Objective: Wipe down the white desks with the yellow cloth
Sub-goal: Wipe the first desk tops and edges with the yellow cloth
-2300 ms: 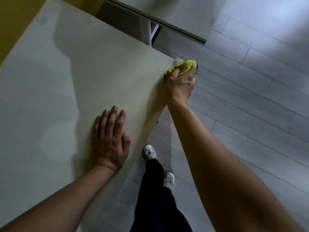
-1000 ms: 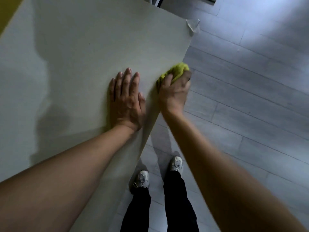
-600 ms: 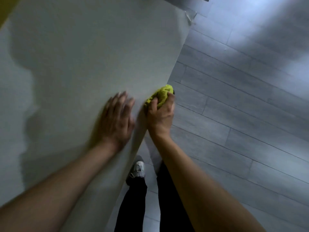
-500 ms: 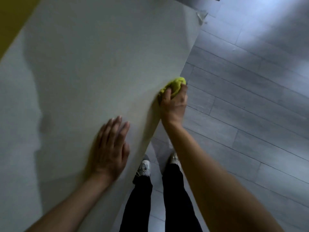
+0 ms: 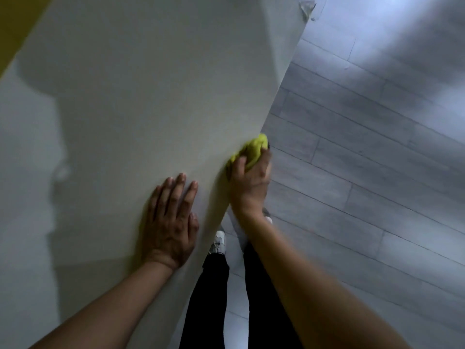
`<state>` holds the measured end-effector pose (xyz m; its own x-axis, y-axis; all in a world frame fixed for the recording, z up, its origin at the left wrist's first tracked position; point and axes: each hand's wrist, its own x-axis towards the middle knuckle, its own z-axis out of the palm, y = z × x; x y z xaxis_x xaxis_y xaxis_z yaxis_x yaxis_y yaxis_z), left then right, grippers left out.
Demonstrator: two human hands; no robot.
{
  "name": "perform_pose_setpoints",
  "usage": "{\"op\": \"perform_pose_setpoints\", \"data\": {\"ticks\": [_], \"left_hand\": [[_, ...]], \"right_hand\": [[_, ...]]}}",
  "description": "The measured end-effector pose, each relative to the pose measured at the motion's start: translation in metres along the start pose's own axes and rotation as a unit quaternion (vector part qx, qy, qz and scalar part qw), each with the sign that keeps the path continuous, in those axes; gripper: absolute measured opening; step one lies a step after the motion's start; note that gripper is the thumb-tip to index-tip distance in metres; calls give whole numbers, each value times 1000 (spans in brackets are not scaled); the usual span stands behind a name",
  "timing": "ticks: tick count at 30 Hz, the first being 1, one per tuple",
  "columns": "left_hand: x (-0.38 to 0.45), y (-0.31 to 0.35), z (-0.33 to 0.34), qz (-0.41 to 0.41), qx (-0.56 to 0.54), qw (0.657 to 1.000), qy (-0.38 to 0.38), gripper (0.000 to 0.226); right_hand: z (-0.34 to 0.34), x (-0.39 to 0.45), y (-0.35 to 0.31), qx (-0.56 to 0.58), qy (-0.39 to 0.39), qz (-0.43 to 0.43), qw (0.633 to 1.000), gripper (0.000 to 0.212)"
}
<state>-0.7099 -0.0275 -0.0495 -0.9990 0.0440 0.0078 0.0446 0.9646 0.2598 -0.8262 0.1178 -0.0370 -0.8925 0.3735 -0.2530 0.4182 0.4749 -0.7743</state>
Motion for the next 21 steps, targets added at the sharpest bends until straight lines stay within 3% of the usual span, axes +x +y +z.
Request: {"op": "perform_pose_setpoints", "data": {"ticks": [3, 6, 16, 21], "left_hand": [[-1, 1, 1, 0, 6, 1000, -5, 60], [-1, -1, 3, -1, 2, 1000, 0, 60], [-4, -5, 8, 6, 12, 1000, 1, 62], [-3, -7, 10, 14, 16, 1000, 14, 62]], "right_hand": [[-2, -41, 13, -11, -26, 24, 999, 43], [-4, -31, 9, -21, -38, 24, 999, 44], [-5, 170, -59, -57, 1, 37, 998, 44], [-3, 164, -54, -51, 18, 25, 998, 42]]}}
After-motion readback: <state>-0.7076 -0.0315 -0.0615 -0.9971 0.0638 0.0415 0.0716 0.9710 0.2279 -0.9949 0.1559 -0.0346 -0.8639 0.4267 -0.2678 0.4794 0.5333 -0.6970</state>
